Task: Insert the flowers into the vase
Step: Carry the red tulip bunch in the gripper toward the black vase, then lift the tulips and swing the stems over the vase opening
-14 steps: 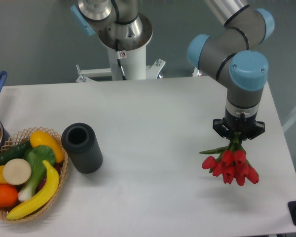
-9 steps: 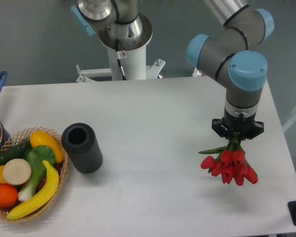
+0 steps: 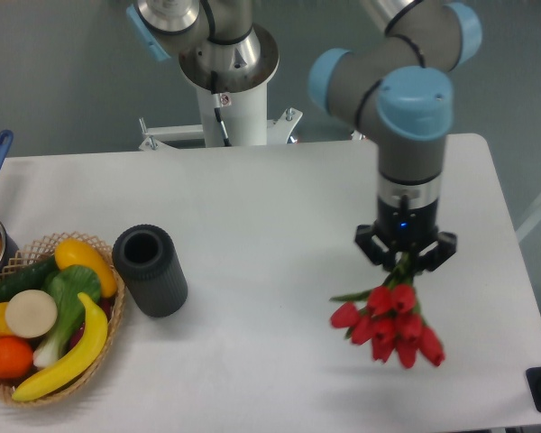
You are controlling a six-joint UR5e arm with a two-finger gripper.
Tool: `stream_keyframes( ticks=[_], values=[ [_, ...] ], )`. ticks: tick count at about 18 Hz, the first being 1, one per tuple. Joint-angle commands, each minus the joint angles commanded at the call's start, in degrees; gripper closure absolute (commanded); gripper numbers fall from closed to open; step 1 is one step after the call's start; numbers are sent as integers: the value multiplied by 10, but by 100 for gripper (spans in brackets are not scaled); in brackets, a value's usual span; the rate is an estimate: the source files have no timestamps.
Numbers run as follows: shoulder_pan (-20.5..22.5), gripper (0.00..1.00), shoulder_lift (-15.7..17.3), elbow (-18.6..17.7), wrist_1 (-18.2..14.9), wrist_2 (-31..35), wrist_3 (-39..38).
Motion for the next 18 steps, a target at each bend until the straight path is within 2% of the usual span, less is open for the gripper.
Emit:
stream_keyframes(
  ticks=[5,8,12,13,15,18],
  values=[
    [-5,100,25,-1,8,-112,-20],
    [2,100,34,-2,5,-246,-38],
    [-3,100,42,-5,19,-280,-46],
    [-3,100,41,-9,26,-308,-46],
    [3,100,46,-27,39,-372,-45],
    [24,100,79,-71,57,-453,-41]
  ],
)
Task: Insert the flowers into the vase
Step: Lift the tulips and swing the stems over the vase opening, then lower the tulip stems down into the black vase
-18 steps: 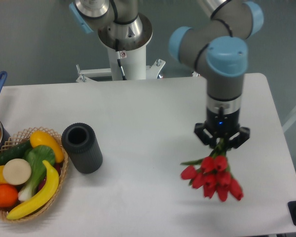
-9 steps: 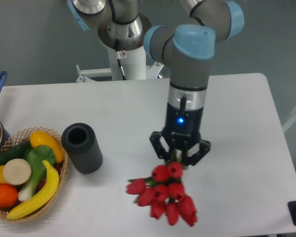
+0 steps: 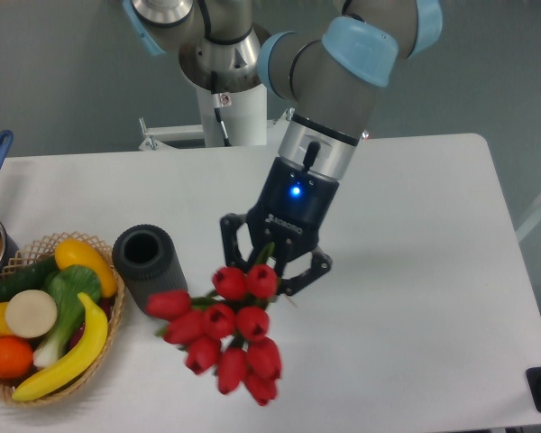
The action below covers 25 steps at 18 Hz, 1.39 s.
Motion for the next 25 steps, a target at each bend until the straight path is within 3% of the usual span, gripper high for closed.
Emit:
stream_keyframes(
  ticks=[3,6,8,14,18,25],
  values=[
    [29,100,38,-49,7,-113,3],
    [46,100,76,-98,7,-179,10],
    [47,100,77,-115,7,-196,40],
    [11,100,68,-114,7,-211,50],
    [-1,99,48,-107,8,-211,60],
    [-6,96,41,-117,7,-210,70]
  ],
)
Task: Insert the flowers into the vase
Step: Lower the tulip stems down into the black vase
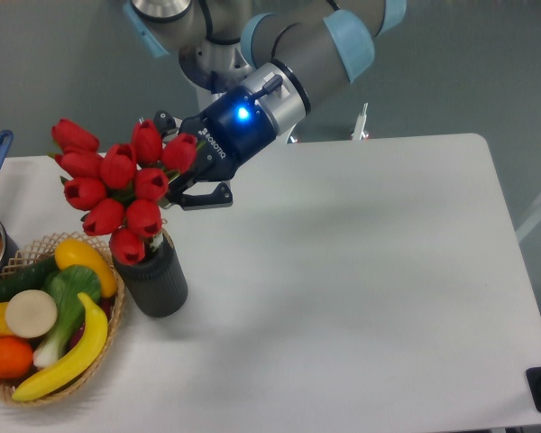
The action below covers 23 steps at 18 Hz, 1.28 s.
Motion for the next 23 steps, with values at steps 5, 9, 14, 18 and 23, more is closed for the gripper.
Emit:
stream_keyframes(
  ticks=[5,9,14,18,23],
  values=[
    [-7,96,-1,-16,0,4,9],
    [-12,92,-3,-46,0,7,54],
    [-25,88,-25,-56,0,10,65],
    [-33,85,-37,-57,-1,25,65],
    [-38,73,-54,-56,-1,39,84]
  ],
)
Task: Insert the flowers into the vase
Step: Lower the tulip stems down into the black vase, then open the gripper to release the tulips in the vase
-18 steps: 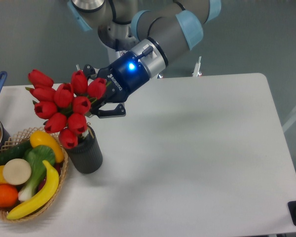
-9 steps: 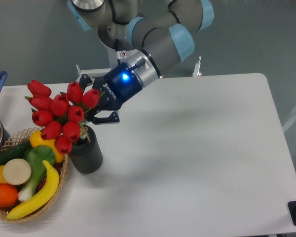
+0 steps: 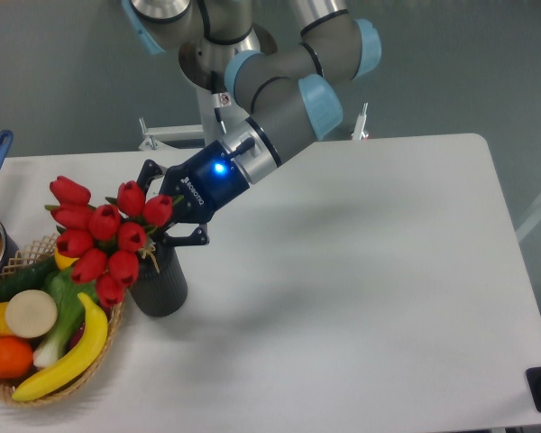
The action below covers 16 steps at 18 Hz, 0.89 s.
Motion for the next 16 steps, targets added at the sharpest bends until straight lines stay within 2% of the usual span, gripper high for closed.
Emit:
stream_keyframes(
  ticks=[2,7,11,16],
  values=[
    [-2,64,-3,-1,-1,1,2],
    [-2,24,6,-20,-1,1,3],
    [3,1,21,-45,-2,1,3],
    [20,0,47,-68,-2,1,2]
  ],
)
